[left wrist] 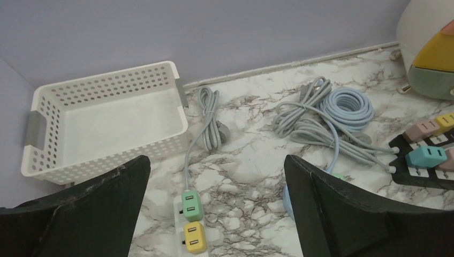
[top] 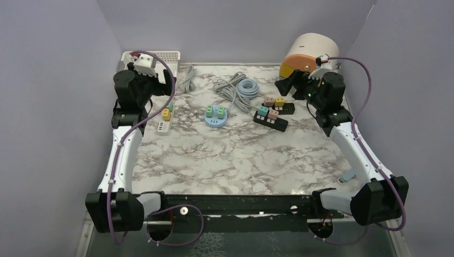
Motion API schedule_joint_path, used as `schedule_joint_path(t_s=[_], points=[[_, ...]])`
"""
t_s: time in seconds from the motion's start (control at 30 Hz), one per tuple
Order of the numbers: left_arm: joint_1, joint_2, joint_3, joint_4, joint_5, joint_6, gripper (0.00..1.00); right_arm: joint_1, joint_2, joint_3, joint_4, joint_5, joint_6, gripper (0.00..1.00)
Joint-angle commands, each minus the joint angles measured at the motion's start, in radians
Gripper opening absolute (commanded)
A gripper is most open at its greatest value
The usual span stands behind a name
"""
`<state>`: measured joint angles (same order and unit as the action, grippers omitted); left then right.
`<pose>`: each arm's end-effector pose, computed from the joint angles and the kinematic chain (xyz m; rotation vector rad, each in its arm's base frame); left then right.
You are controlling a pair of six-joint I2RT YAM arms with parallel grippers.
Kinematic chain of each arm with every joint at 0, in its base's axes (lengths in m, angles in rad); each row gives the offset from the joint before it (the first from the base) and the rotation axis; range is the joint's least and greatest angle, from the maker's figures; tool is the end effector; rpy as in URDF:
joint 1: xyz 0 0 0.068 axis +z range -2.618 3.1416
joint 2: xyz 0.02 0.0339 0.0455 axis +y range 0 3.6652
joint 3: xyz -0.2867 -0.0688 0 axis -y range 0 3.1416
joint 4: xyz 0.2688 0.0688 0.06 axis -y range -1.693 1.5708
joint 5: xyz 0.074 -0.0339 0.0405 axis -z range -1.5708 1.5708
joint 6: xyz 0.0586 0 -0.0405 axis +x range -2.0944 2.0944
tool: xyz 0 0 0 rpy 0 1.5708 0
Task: Pull the plug off the socket
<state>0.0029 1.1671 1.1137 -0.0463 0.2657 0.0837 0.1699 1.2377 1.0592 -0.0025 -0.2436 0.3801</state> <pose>0.3089 -0.0145 0.4097 0.2672 1.6478 -0.1563 0.3230 0.0698 0.3722 0.0061 1.7867 0.6118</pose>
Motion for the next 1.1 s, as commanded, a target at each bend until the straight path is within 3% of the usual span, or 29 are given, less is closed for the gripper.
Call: schedule_joint_path(t_s=[0.0,0.03,0.1,0.23,0.43,0.63,0.77,1.07], points=[[0.135,0.059,0.031,0.021,0.327,-0.192,0.99,-0.003,-0.025,-0.034,0.004,-0.009,0.065,1.0],[0.123,0.092,0.084,-0.049,0.409,-0.158,0.99,-0.003,-0.02,-0.041,0.002,-0.015,0.068,1.0],[0.045,0.135,0.188,-0.224,0.413,-0.032,0.99,-0.003,0.0,-0.037,-0.024,-0.042,0.032,1.0],[0.029,0.126,0.234,-0.299,0.466,0.037,0.99,-0.003,0.055,-0.016,-0.113,-0.027,-0.043,1.0],[0.016,0.122,0.079,0.021,0.328,-0.175,0.99,-0.001,0.107,-0.053,-0.093,-0.024,-0.133,0.99],[-0.055,0.142,-0.093,0.274,0.162,-0.223,0.99,0.016,0.237,-0.051,-0.111,-0.087,-0.378,0.92],[-0.149,0.202,-0.103,0.318,0.185,-0.194,0.99,0.016,0.339,-0.032,-0.133,-0.164,-0.501,0.82],[-0.317,0.26,-0.144,0.364,0.145,-0.182,0.99,0.017,0.452,-0.048,-0.025,-0.232,-0.562,0.66]])
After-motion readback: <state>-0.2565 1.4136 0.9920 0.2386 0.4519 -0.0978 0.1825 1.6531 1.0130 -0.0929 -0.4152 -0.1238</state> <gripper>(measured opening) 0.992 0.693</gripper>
